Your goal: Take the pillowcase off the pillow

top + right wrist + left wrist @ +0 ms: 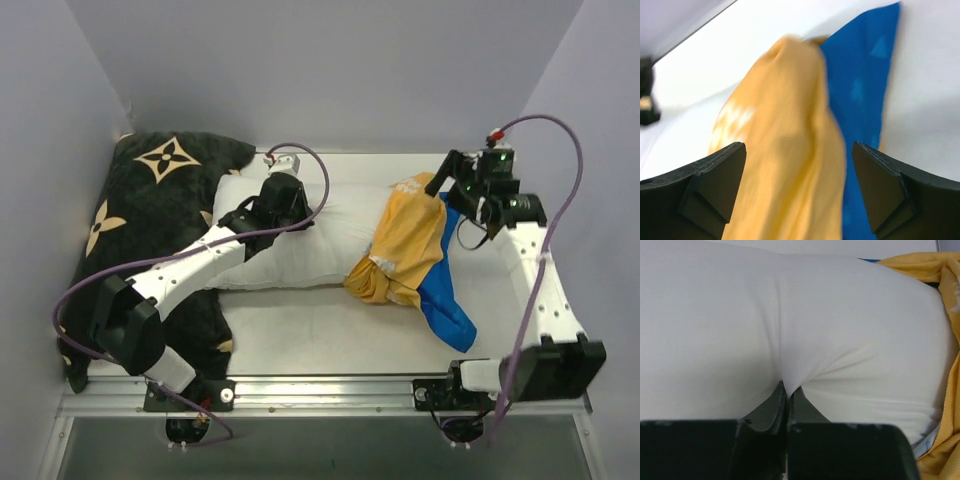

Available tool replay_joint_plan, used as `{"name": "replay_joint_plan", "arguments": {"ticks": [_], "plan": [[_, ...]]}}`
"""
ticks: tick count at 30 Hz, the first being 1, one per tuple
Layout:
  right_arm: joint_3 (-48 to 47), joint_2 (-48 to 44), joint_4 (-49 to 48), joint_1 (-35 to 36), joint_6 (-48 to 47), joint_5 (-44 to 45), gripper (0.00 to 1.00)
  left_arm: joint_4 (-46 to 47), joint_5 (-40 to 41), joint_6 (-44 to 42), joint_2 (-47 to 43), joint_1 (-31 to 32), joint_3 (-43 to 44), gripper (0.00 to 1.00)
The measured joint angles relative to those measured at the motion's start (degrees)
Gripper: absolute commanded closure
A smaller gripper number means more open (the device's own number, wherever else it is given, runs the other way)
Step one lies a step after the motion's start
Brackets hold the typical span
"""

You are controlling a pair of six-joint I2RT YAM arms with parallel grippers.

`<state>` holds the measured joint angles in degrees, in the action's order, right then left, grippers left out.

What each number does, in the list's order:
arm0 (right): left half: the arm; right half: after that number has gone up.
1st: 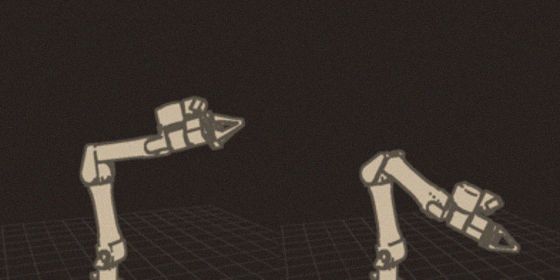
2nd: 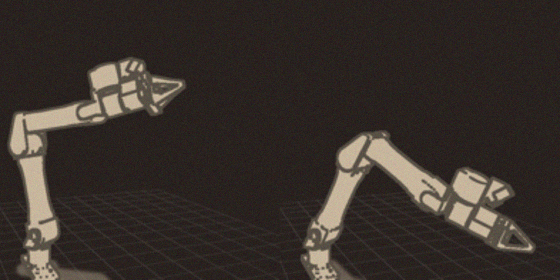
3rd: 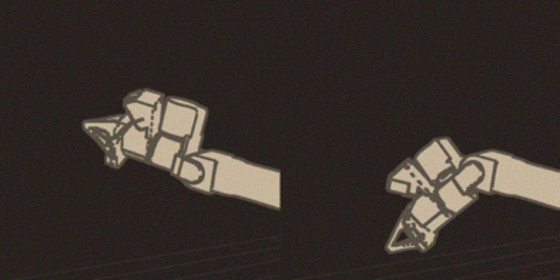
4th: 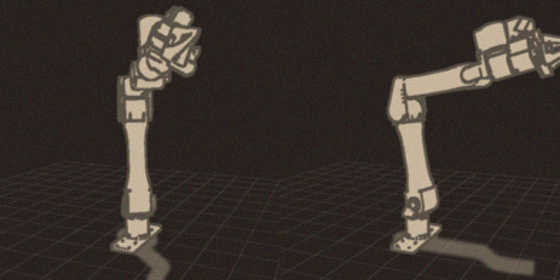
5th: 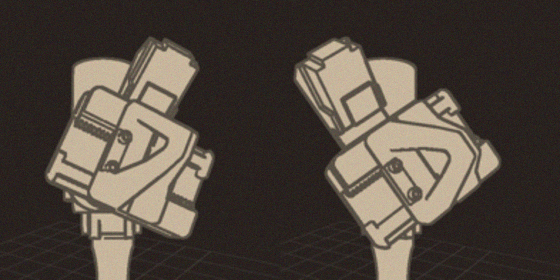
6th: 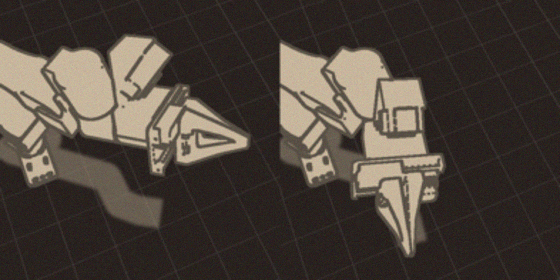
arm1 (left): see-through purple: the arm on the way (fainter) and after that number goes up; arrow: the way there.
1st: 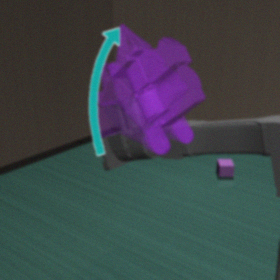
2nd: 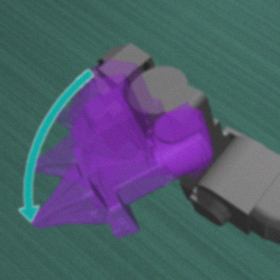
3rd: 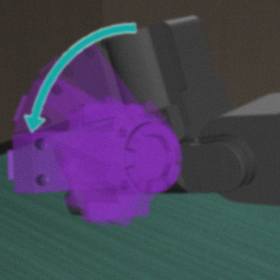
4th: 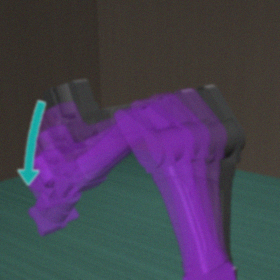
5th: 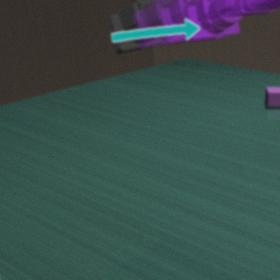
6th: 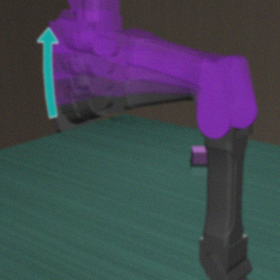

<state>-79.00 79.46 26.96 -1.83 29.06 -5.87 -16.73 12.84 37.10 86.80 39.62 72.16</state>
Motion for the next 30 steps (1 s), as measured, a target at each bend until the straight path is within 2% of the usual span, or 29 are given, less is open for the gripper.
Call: {"name": "replay_joint_plan", "arguments": {"ticks": [5,8,12,16,17,18,19,20,21,24,27,30], "plan": [[8.33,-13.46,-0.46,14.95,-1.6,4.31,0.06,1.33,-0.33,0.13,4.81,-1.53,2.93,1.0],[13.94,-19.02,0.13,24.81,-1.57,10.8,0.04,1.79,-0.66,0.28,7.28,-1.97,5.11,1.0],[18.64,-20.41,1.66,35.21,-1.42,18.03,0.01,2.34,-0.85,0.42,10.03,-2.19,7.48,1.0],[18.78,-16.92,2.27,41.38,-1.25,25.97,0.02,2.32,-0.98,0.61,11.63,-2.25,9.07,1.0],[18.64,-15.76,2.51,42.51,-1.25,27.8,0.08,2.32,-0.98,0.61,11.85,-2.29,9.33,1.0],[18.36,-14.4,3.02,43.34,-1.33,29.44,0.22,2.32,-1.03,0.61,11.98,-2.4,9.49,1.0],[17.84,-12.39,3.5,44.39,-1.36,31.47,0.22,2.32,-1.14,0.63,12.13,-2.56,9.64,1.0],[17.68,-11.37,3.8,44.78,-1.66,32.57,0.29,2.29,-1.33,0.63,12.17,-2.8,9.7,1.0],[17.51,-10.62,4.35,45.03,-1.84,33.53,0.5,2.29,-1.75,0.63,12.22,-3.04,9.77,1.0],[17.31,-9.84,5.88,45.16,-2.34,36.5,0.81,1.84,-3.37,0.68,12.33,-4.04,10.6,1.0],[17.11,-10.12,7.58,44.92,-2.38,39.12,0.97,1.4,-5.29,0.63,12.44,-5.62,11.47,1.0],[17.11,-11.96,8.63,43.47,-2.45,39.67,1.0,0.76,-7.67,0.66,12.55,-8.02,12.13,1.0]]}}
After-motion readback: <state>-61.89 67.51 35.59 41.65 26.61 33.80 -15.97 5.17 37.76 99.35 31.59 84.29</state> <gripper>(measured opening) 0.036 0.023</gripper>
